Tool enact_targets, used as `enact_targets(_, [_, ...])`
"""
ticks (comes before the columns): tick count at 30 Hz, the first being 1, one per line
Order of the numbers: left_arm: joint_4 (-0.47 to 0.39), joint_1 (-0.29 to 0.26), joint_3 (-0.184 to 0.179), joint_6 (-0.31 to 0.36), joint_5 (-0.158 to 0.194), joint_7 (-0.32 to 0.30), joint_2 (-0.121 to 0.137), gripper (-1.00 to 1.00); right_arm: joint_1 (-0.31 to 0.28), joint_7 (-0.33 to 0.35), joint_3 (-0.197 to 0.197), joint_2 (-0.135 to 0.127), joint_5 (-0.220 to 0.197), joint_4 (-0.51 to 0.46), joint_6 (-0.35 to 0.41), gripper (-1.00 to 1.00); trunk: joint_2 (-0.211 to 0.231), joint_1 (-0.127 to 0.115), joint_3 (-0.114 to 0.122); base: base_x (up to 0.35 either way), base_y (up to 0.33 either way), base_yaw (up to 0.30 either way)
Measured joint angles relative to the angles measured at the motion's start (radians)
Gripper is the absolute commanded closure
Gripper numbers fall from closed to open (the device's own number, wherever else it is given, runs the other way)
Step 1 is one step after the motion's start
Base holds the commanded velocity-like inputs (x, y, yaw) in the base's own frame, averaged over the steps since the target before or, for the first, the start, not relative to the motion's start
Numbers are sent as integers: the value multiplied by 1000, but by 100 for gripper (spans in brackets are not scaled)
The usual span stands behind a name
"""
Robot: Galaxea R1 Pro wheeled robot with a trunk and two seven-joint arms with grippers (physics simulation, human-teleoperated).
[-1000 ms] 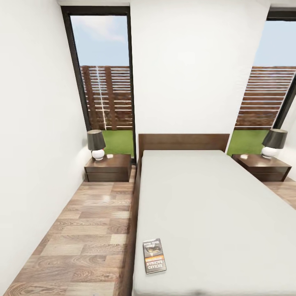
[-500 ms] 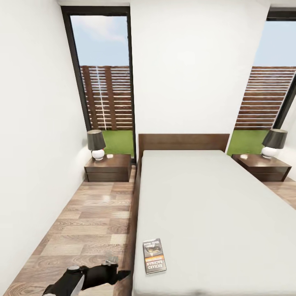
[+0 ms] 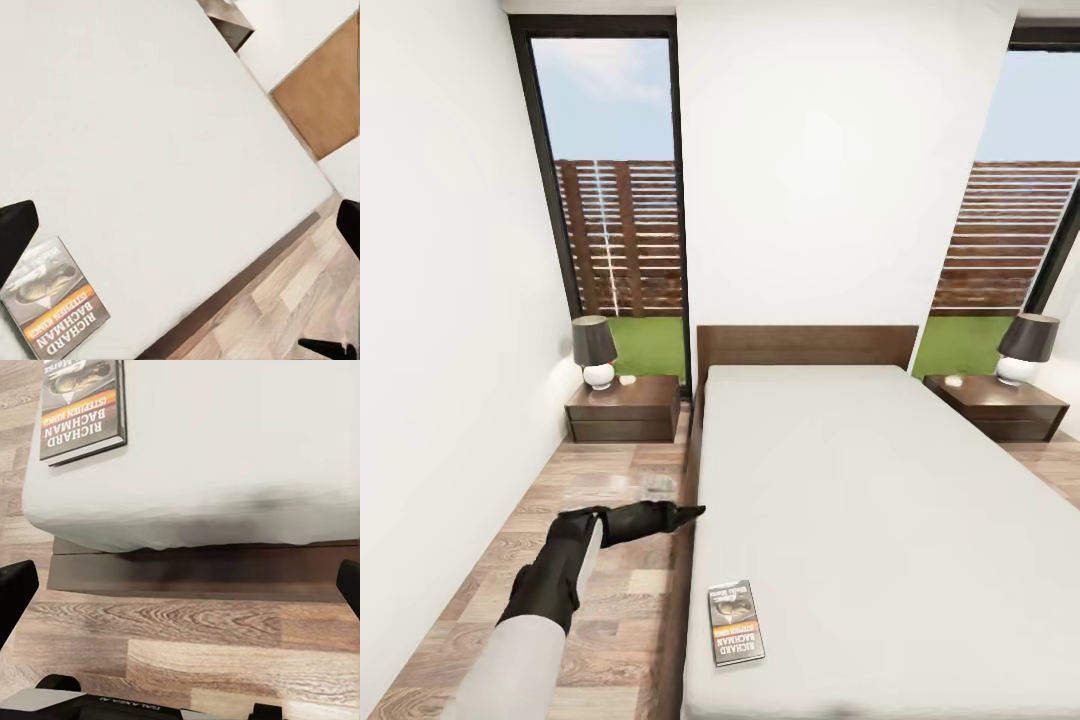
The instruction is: In the bedroom, move the book from the bed onto either nightstand, and place the two sandals side by side next to the bed.
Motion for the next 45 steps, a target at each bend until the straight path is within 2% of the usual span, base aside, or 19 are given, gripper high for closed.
enact_targets(5, [-9, -60, 0, 17, 35, 64, -10, -100, 0, 0, 0, 0, 0, 0, 0, -100, 0, 0, 0, 0, 0, 0])
enact_targets(7, [-12, -77, -1, 22, 82, 126, -13, -100, 0, 1, 0, 0, 0, 0, 0, -100, 0, 0, 0, 0, 0, 0])
enact_targets(8, [-12, -83, -1, 22, 120, 180, -14, -100, 0, 1, 0, -1, 0, 0, 0, -100, 0, 0, 0, 0, 0, 0])
enact_targets(10, [-13, -88, -1, 19, 157, 245, -15, -100, 0, 1, 0, -1, 1, 0, 0, -100, 0, 0, 0, 0, 0, 0])
enact_targets(11, [-11, -92, -4, 1, 241, 415, -18, -100, 0, 1, 0, -1, 0, 0, 0, -100, 0, 0, 0, 0, 0, 0])
enact_targets(12, [-6, -93, -9, -10, 272, 476, -21, -100, 0, 1, 0, -1, 0, 0, 0, -100, 0, 0, 0, 0, 0, 0])
enact_targets(14, [14, -94, -25, -29, 307, 531, -24, -100, 0, 0, 0, -1, 0, 0, 0, -100, 0, 0, 0, 0, 0, 0])
enact_targets(17, [36, -95, -49, -39, 332, 561, -25, -100, 0, 0, 0, -1, -1, 0, 0, -100, 0, 0, 0, 0, 0, 0])
enact_targets(18, [46, -95, -67, -42, 343, 571, -26, -100, 0, 0, 0, -2, 0, 0, 1, -100, 0, 0, 0, 0, 0, 0])
enact_targets(21, [54, -95, -92, -44, 359, 577, -25, -100, 0, 0, 0, -2, 0, 0, 1, -100, 0, 0, 0, 0, 0, 0])
enact_targets(25, [61, -95, -117, -43, 394, 535, -24, -100, 0, -1, 0, -2, -1, 0, 1, -100, 0, 0, 0, 0, 0, 0])
enact_targets(29, [66, -95, -125, -41, 413, 414, -21, -100, 0, 0, 0, -2, -1, 0, 1, -100, 0, 0, 0, 0, 0, 0])
enact_targets(30, [72, -95, -126, -41, 415, 362, -18, -100, 1, 0, 0, -2, 0, 0, 1, -100, 0, 0, 0, 0, 0, 0])
enact_targets(35, [107, -95, -127, -43, 416, 269, -6, -100, 0, 1, 0, -2, 0, 0, 2, -100, 0, 0, 0, 0, 0, 0])
enact_targets(45, [133, -94, -127, -50, 414, 239, 1, -100, 0, 1, 0, -2, 1, 0, 2, -100, 0, 0, 0, 0, 0, 0])
